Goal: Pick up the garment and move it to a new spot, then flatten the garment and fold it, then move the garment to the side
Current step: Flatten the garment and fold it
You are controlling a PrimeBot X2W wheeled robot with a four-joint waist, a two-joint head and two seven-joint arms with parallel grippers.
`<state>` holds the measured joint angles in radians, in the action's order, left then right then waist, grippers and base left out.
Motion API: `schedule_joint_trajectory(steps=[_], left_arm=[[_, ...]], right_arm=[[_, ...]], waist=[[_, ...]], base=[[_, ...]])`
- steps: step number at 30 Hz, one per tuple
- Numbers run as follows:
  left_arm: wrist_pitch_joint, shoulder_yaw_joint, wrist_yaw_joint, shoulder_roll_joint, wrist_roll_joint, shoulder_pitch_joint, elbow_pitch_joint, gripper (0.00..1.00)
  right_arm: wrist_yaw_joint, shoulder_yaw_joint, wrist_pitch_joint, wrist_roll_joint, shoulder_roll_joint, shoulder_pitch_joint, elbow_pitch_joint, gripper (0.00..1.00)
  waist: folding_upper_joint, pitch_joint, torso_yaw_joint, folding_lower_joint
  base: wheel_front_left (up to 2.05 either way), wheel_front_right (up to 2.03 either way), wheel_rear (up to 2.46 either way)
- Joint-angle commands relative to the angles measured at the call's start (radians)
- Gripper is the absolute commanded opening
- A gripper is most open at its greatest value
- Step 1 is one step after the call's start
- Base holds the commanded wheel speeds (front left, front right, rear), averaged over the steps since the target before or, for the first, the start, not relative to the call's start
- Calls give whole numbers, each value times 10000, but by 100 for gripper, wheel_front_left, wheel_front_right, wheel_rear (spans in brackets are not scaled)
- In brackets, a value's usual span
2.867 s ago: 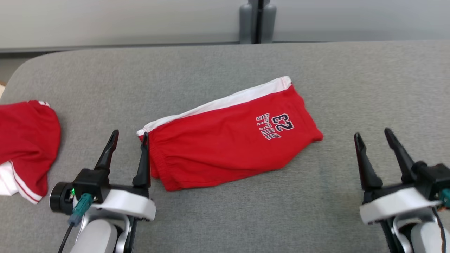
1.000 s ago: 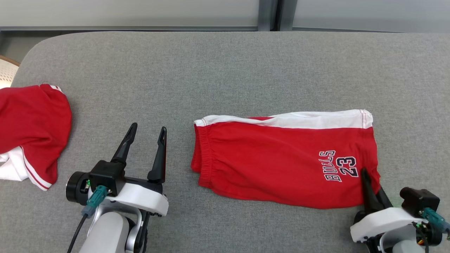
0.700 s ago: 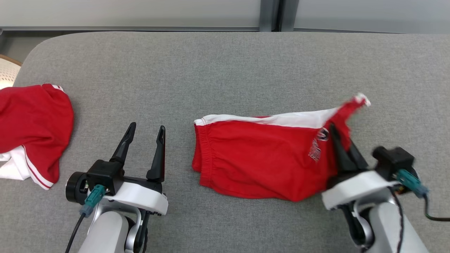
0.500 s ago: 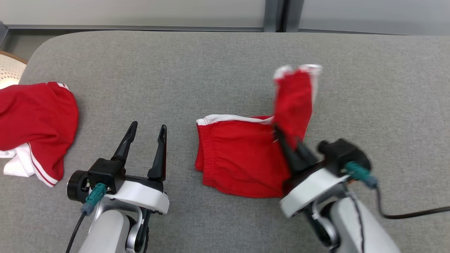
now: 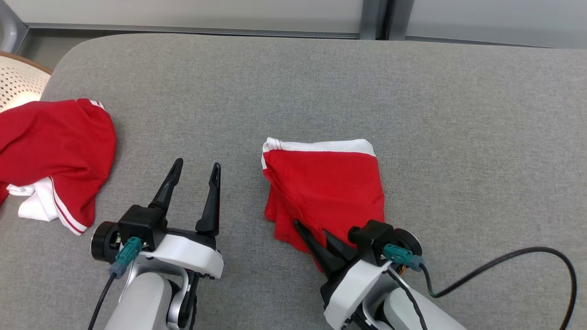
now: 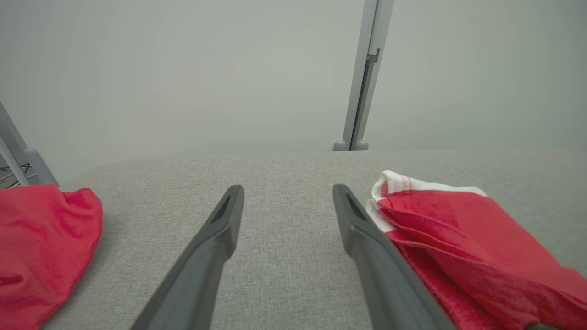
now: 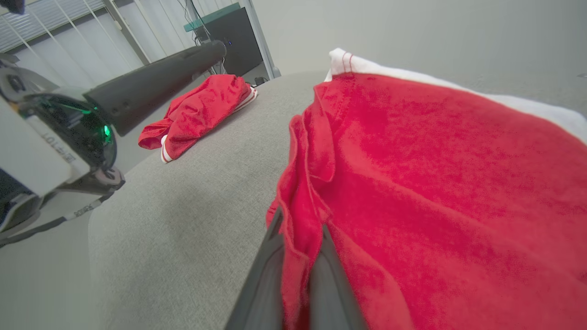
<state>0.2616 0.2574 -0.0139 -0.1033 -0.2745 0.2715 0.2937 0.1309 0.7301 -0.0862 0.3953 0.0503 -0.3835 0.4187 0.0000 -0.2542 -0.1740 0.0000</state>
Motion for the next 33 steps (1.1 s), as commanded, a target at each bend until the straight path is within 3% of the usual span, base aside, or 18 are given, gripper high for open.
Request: schedule_joint_trajectory(steps=[1, 9, 13, 23, 28, 33], left_arm=[[43, -8, -40, -14, 46, 109, 34, 100], [44, -59, -156, -82, 145, 45, 21, 100], [45, -107, -188, -135, 157, 29, -36, 100], [45, -518, -413, -416, 38, -410, -293, 100], [46, -644, -484, -603, 3, -800, -372, 100], [23, -593, -502, -711, -32, -1268, -283, 100]], right_arm=[[-4, 48, -333, 32, 12, -203, -61, 100], [-4, -280, -1500, -127, 27, -219, -1108, 100], [-4, -1175, -1616, -342, 39, 56, -1485, 100], [-4, -5315, -1241, -1461, 577, 1558, -2644, 100], [-4, -6333, -868, -1800, 606, 2206, -3020, 100], [-4, -6665, -604, -1856, 530, 2804, -3182, 100]], waist=[[0, 7, 7, 0], [0, 102, 202, 0], [0, 166, 333, 0], [0, 481, 907, 0], [0, 748, 1153, 0], [0, 1273, 1271, 0]], base=[[0, 0, 0], [0, 0, 0], [0, 0, 0], [0, 0, 0], [0, 0, 0], [0, 0, 0]])
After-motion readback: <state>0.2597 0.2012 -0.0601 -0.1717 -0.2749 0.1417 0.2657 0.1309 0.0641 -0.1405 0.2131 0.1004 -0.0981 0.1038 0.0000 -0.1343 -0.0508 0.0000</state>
